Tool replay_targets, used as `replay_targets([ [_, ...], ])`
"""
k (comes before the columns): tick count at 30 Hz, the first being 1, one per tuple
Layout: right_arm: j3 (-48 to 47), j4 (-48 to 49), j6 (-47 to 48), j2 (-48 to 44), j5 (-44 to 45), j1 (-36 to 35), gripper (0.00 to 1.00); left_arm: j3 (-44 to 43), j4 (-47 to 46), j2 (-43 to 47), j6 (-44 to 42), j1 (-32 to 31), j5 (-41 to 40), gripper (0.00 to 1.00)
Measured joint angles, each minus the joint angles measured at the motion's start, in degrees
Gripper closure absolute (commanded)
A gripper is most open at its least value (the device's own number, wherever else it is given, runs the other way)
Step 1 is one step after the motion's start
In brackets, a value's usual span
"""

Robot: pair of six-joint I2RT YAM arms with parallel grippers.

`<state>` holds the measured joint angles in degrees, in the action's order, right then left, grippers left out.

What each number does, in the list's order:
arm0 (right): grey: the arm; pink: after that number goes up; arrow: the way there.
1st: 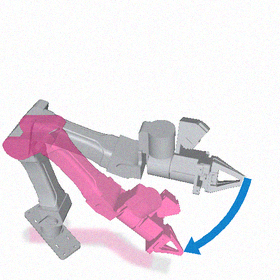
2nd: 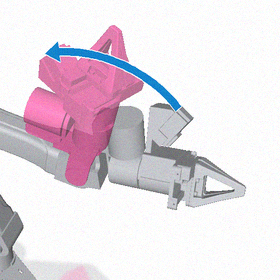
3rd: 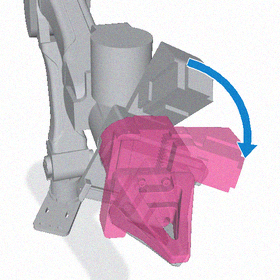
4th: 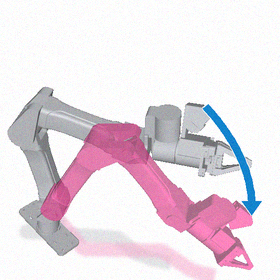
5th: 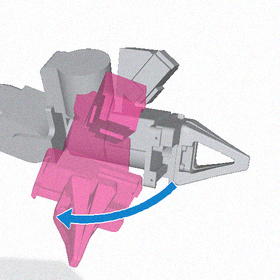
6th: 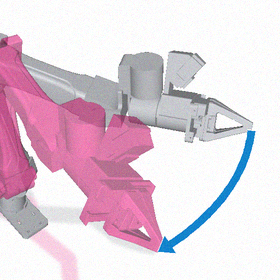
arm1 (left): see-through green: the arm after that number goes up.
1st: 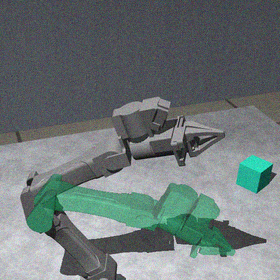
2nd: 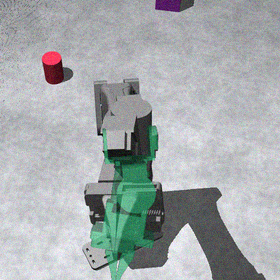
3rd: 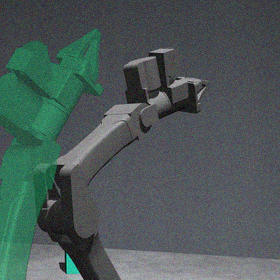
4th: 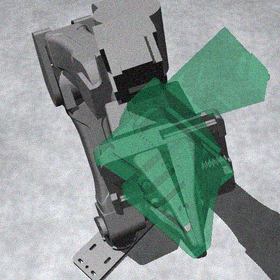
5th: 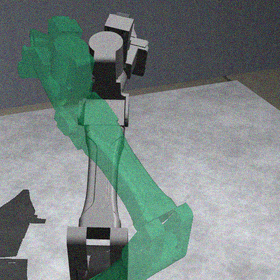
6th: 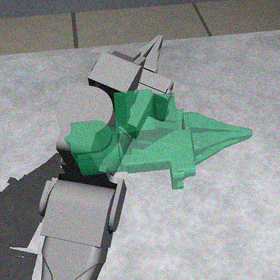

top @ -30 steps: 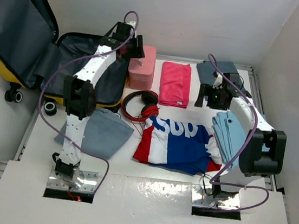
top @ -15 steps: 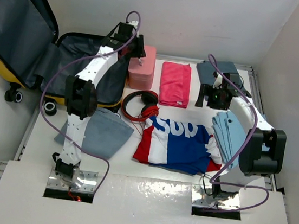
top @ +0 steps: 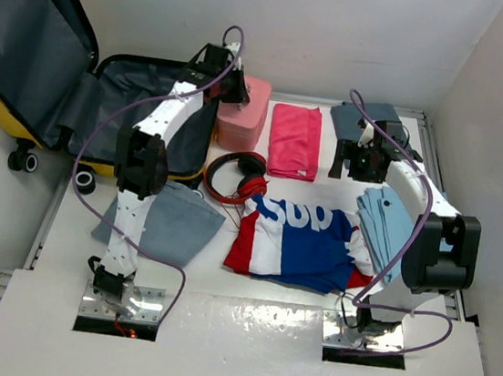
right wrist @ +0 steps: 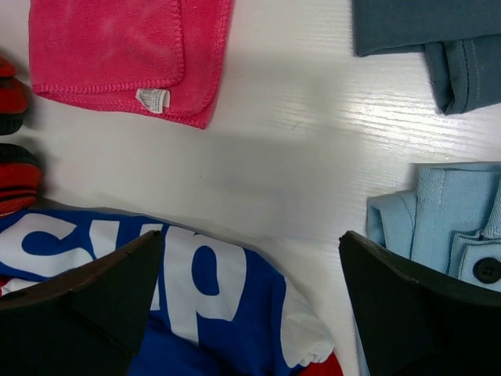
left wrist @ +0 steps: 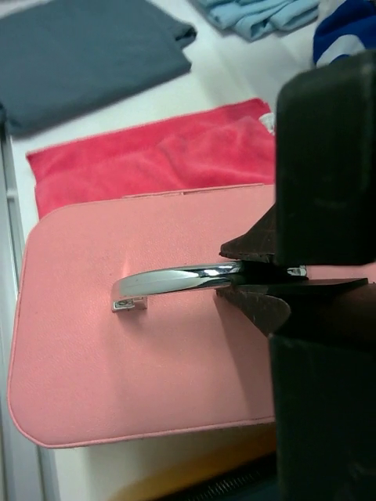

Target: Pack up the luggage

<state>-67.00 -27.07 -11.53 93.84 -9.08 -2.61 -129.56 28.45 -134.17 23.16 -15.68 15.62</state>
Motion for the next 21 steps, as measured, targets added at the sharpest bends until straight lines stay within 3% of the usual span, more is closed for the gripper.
replay_targets([
  [6,-0.42,-0.07,-0.57,0.00,-1.66,0.00,0.08,1.79,-6.69,0.02,0.31,0.07,6.01,1.00],
  [12,-3.56,0.07,-0.98,0.48,-3.08,-0.20,0.08,1.25,-13.20,1.70,1.31,1.09,7.02,1.00],
  [21,-4.96,0.50,-1.68,3.76,-4.59,-0.63,0.09,0.94,-12.63,16.22,-3.52,9.46,1.57,1.00],
])
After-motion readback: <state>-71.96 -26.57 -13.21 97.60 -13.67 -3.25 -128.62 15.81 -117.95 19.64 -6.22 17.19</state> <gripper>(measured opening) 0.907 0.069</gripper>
